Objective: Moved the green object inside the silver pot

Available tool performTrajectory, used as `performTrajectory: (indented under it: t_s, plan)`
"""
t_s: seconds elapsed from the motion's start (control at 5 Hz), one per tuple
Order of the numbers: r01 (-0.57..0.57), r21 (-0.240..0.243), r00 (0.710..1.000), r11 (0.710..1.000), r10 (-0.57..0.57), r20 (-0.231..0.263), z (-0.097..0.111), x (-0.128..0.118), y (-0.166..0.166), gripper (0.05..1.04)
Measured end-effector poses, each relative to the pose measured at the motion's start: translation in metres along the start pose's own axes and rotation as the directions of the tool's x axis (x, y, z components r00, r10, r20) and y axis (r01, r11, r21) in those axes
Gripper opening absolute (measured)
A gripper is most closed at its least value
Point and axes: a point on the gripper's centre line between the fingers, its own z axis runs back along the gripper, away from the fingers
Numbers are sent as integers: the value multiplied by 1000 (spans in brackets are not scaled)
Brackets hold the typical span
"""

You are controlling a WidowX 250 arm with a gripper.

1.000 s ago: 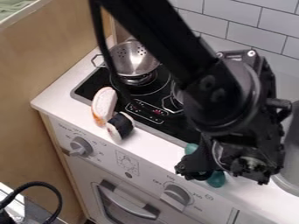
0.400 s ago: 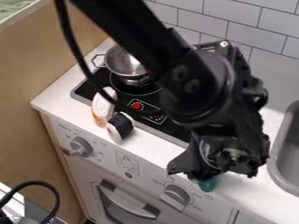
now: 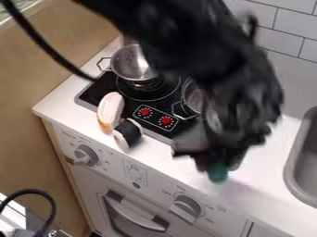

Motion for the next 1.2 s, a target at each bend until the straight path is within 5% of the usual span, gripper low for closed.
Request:
performTrajectory:
  t_s: [0.6, 1.2]
  plan:
    - [221, 27, 975, 975, -220, -41, 28, 85, 11, 404]
    - [244, 69, 970, 967, -243, -23, -9, 134, -12, 404]
